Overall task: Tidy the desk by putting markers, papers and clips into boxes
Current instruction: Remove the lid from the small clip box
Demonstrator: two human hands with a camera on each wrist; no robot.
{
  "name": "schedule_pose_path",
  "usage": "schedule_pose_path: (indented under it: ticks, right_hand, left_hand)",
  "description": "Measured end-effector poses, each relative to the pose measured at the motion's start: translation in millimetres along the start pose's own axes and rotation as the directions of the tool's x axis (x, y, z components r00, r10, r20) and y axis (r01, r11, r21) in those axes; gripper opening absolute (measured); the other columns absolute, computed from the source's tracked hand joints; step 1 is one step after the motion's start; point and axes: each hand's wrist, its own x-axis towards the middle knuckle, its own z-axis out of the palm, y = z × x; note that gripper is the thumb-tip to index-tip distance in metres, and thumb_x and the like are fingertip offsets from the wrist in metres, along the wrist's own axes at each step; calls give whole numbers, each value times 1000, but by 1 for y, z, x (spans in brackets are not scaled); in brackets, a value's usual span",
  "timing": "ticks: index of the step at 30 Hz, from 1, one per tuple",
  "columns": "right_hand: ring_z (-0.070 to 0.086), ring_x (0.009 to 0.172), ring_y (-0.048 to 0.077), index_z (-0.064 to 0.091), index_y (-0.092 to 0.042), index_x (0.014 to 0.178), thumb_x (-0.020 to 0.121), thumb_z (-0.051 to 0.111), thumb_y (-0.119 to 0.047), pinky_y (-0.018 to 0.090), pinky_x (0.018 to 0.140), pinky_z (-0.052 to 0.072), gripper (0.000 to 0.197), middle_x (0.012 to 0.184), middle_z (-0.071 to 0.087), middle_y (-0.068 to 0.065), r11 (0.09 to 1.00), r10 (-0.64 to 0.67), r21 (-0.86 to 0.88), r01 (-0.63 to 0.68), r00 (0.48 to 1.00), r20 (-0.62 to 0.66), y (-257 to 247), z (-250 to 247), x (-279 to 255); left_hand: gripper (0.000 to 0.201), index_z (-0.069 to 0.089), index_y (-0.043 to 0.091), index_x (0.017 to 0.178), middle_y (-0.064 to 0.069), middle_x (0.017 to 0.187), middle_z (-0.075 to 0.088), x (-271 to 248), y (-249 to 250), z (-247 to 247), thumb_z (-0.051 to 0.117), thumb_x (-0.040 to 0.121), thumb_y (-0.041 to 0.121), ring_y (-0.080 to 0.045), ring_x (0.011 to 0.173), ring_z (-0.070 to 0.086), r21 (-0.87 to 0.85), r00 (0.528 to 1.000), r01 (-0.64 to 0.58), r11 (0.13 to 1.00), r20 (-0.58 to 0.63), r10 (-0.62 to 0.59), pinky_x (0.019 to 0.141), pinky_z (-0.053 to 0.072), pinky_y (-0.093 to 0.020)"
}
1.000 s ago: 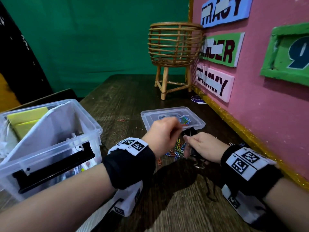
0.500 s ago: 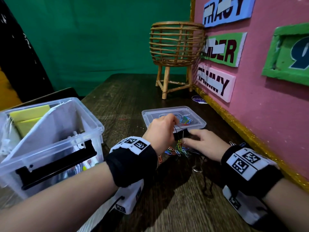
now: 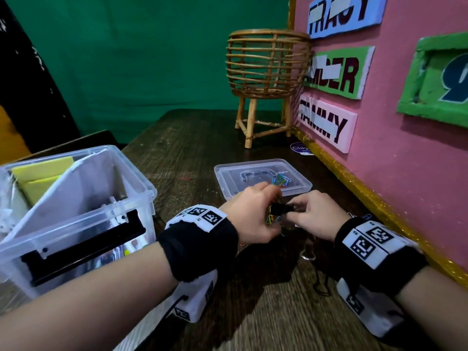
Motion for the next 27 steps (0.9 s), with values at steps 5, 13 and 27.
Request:
schedule_pose_path:
  ticks: [5,13,27]
  right_hand:
    - [65,83,23,75,-14,82,74,67,-21,35,77,50,13,83,72,11,998,38,-42,-38,999,-2,0,0,0]
    - [64,87,19,73,-20,91,76,66,-20,30,79,49,16,87,72,4,999,34,15,-33,999,-21,2,-1,1]
    - [56,57,19,58,-4,103,96,39,-40,24,49,39,41,82,57,6,956,208,201,-214,977,52,-5,-3,-11]
  left_hand:
    - [54,51,14,120,-4,115,55,2,3,-1,70,74,37,-21,102,58,127,997,-21,992,82,10,88,51,-38]
    - [33,52,7,115,-11,111,58,2,6,-1,53,89,28,-27,99,60,182,997,-61,981,63,50,84,51,-39]
    - [17,65,8,83,-8,79,65,-5,2,-35,50,90,11,-26,82,62,-617,824,442,651,-8,-567,67,48,-32]
